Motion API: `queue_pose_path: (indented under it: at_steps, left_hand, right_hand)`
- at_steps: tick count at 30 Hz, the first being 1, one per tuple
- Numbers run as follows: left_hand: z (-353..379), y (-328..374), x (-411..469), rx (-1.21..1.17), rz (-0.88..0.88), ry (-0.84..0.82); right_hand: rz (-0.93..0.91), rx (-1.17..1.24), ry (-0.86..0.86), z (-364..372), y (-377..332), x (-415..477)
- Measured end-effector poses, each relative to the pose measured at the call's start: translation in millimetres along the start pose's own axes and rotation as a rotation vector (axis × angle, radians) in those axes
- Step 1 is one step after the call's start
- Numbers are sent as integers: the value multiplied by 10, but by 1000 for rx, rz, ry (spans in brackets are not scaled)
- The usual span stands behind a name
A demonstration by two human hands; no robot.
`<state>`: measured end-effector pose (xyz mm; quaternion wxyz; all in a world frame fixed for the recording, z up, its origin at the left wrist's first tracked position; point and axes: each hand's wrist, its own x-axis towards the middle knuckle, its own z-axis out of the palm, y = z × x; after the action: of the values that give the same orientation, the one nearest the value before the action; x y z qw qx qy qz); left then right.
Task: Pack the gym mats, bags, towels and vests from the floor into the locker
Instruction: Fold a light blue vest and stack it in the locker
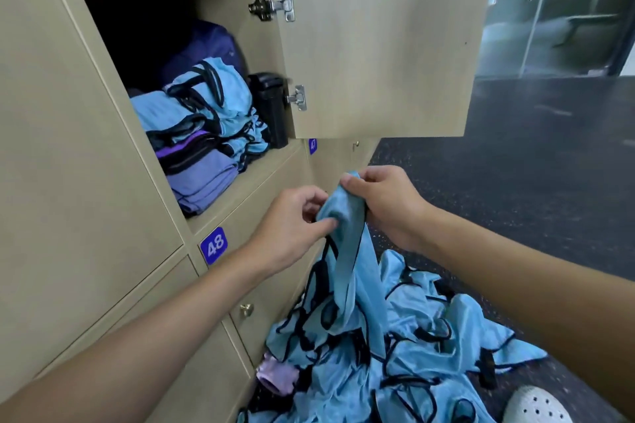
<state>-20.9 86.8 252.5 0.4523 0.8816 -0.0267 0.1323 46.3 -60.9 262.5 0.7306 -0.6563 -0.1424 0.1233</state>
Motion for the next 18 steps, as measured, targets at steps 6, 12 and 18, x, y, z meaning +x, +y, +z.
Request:
queue_pose_path:
  at_steps: [6, 12, 18]
  left_hand:
    - [-139, 131, 170, -58, 58, 236]
    - [-407, 109, 333, -33, 35, 327]
    - [-504, 122, 350, 53, 84, 265]
  right_hand:
    - [15, -184, -53, 18, -11, -23]
    - [-113, -207, 8, 44, -67, 23]
    - [-219, -126, 25, -18, -184, 102]
